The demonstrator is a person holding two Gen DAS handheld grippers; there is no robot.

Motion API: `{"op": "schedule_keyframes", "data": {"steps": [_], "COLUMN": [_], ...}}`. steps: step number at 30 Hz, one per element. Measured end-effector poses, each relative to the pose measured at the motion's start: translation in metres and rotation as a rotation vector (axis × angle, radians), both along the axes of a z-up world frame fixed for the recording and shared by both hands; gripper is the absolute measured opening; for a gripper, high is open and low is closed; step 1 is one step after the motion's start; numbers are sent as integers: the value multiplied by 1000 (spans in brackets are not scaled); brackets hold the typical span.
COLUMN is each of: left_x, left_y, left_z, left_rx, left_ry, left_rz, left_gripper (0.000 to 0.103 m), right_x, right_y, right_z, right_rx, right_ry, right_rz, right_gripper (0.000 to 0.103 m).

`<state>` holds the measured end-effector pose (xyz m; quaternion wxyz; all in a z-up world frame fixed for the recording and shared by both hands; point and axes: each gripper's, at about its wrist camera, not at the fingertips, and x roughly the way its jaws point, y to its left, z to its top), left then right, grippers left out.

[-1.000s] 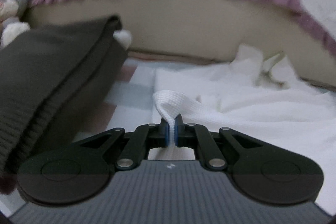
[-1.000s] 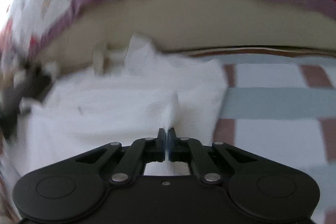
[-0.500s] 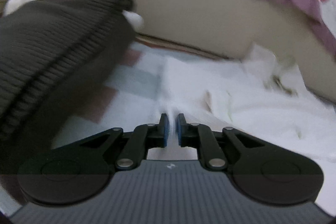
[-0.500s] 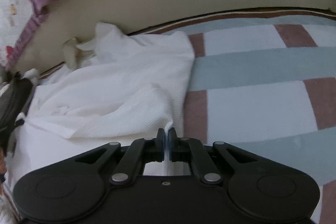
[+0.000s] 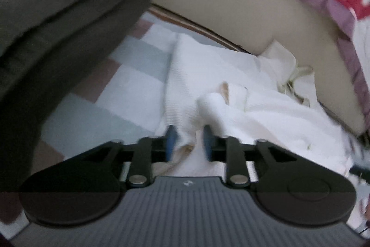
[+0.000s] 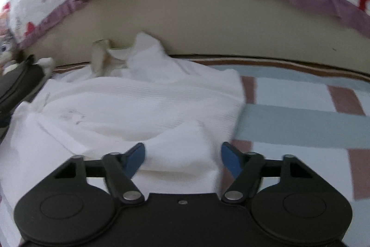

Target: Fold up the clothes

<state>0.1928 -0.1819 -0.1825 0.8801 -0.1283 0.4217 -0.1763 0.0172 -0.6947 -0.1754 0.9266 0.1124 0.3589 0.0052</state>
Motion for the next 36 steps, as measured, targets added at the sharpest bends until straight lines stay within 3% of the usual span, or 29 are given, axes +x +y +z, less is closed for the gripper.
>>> {"op": "schedule_keyframes", "data": {"steps": [1,2,3,4,6,8,11,14,15,18,20,24,25,26,27,29,32,34,36], "left_x": [-1,-2,-4,-4,-2,-5,-7,-10,-13,-20,-23,-20,-19,-18,-18,-24,-25,-21,-18], "left_y": [-3,-7,-10,-14,-24,-30,-29,-17,-11,-5,-16,-42,-45,-49,-52,-55,-53,-47,-43], "left_z": [1,1,2,2,-4,-5,0,18,27,44,43,19,12,6,4,10,24,23,15], "left_rx": [14,28,42,55,70,116,125,74,22,-90,-19,140,159,182,225,281,290,275,294], "left_ry": [-4,-9,-13,-13,31,-1,-5,-58,-93,-147,-163,-99,-89,-81,-82,-135,-206,-193,-157], "left_rz": [-11,-22,-34,-46,-88,-103,-92,-19,5,-40,-91,-138,-133,-130,-137,-137,-87,-51,-5], "left_gripper": [49,54,67,84,87,87,87,81,75,74,74,74,67,49,4,5,4,7,20], "right_x": [2,5,7,7,7,6,4,3,4,9,12,10,9,7,6,4,5,5,5], "right_y": [1,3,1,1,-1,-4,-12,-18,-16,-11,-7,-10,-12,-13,-15,-16,-23,-26,-23], "right_z": [-2,-4,-6,-5,-1,3,4,4,2,-2,-5,-2,0,2,4,8,6,1,-3], "right_rx": [-4,-7,-7,-1,12,20,55,66,46,-18,-61,-34,-22,-9,3,38,61,75,50], "right_ry": [5,10,27,22,7,-11,-16,-12,2,44,72,50,35,19,4,-44,-35,-18,4], "right_rz": [19,38,43,39,30,19,-20,-60,-67,-86,-99,-98,-96,-95,-93,-90,-122,-133,-142], "right_gripper": [55,30,16,8,7,5,5,4,3,3,3,3,3,3,3,3,3,3,4]}}
